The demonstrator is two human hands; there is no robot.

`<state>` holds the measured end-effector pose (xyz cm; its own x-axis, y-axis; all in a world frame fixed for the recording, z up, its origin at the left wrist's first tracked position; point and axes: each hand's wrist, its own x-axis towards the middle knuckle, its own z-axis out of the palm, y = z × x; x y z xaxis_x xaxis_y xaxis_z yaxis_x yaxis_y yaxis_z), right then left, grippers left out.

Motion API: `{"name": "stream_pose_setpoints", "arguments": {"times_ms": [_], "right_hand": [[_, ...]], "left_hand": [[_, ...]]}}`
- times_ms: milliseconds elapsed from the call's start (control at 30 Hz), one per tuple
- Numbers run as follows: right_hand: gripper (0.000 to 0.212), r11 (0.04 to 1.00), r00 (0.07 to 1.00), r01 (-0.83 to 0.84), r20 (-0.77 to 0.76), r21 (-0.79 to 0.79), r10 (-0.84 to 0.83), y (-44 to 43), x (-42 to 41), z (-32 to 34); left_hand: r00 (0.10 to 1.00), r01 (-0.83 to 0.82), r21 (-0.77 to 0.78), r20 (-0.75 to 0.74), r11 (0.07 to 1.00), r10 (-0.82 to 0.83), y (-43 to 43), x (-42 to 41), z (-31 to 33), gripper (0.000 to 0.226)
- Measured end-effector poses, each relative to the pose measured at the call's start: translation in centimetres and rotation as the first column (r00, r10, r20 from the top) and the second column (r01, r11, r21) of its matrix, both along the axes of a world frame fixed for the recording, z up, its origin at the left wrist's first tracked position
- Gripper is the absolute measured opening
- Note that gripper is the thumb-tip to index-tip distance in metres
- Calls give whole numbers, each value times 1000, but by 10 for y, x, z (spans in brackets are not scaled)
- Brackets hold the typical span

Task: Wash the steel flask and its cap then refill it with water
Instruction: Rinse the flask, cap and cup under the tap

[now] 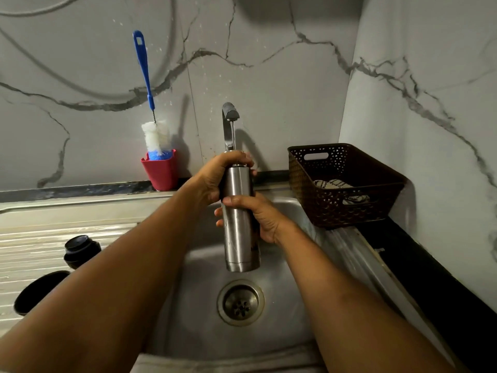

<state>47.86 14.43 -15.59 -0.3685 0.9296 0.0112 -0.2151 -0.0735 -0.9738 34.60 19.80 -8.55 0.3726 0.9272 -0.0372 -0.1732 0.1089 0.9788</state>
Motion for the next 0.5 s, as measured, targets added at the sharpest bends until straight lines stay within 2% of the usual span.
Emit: {"name": "stream_pose_setpoints", "arguments": {"times_ms": [67,133,167,233,300,333,367,433,500], "right_hand": [[54,987,984,153,89,43,-156,2,-6,1],[57,944,925,300,198,140,-324,5,-14,1],[57,912,880,358,254,199,-401,6,-17,1],[54,830,735,441,392,342,-553,6,-20,4],[51,797,634,439,485,416,-603,4,-20,7],[52,814,656,420,486,400,-578,5,-16,7],[52,847,724,393,447,358,-525,6,-12,7],[61,920,868,305,327,246,-375,8,-4,4],[67,968,943,202,238,148,-233,8,1,5]], "left_hand": [[994,-112,-3,-3,994,112,0,1,-3,51],[957,-279,-2,-86,960,277,3,12,-5,57],[921,-369,10,-130,929,367,5,19,-6,52],[816,-542,83,-186,836,547,6,33,-10,44],[703,-647,200,-215,736,677,8,41,-15,43],[697,-647,220,-220,730,683,8,43,-16,43],[727,-618,205,-221,759,651,8,41,-16,44],[827,-513,99,-209,853,522,8,33,-11,49],[935,-324,-14,-156,946,318,7,18,-4,53]]}}
